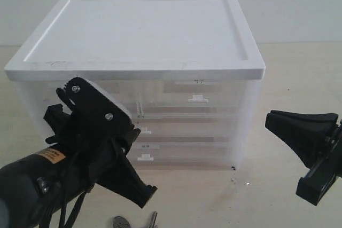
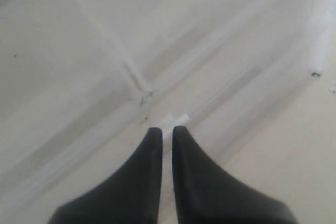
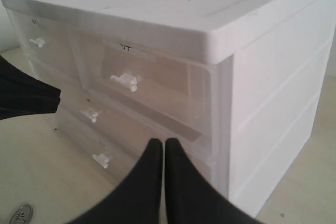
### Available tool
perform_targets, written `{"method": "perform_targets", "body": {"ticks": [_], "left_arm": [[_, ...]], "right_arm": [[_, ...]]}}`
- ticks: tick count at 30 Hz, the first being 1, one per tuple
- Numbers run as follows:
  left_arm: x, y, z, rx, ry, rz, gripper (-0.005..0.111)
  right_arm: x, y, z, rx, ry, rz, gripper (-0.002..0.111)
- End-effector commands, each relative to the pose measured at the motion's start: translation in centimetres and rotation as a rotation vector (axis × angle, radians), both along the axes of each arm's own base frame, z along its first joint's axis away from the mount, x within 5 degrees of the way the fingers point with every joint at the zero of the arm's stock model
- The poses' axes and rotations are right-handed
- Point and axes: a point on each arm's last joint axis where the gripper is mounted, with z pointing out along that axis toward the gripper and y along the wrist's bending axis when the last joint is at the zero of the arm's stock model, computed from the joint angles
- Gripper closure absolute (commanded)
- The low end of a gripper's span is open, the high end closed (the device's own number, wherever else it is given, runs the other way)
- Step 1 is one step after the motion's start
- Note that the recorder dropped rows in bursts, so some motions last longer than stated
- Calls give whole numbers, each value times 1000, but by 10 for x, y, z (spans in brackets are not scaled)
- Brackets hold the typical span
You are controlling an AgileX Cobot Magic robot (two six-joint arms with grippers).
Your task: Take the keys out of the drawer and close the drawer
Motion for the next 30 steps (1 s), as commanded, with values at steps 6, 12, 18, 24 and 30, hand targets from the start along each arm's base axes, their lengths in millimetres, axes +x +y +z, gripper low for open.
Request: {"method": "perform_targets", "body": {"ticks": [6,12,18,24,30], "left_arm": [[-2,-16,-33,-108,-72,-121,102],[7,-17,-47,-110,-190,-63,102],[11,-15,-50,-143,-259,-13,102],[13,-15,-49,-150,-267,4,102],[19,-19,-47,-161,-249,15,102]], "right_arm": [[2,-1,1,3,-6,-8,108],[2,-1,1,3,-6,-8,108],[2,-1,2,4,-8,-9,108],[2,-1,2,4,-8,-9,108],[2,-1,1,1,-7,-8,108]]}}
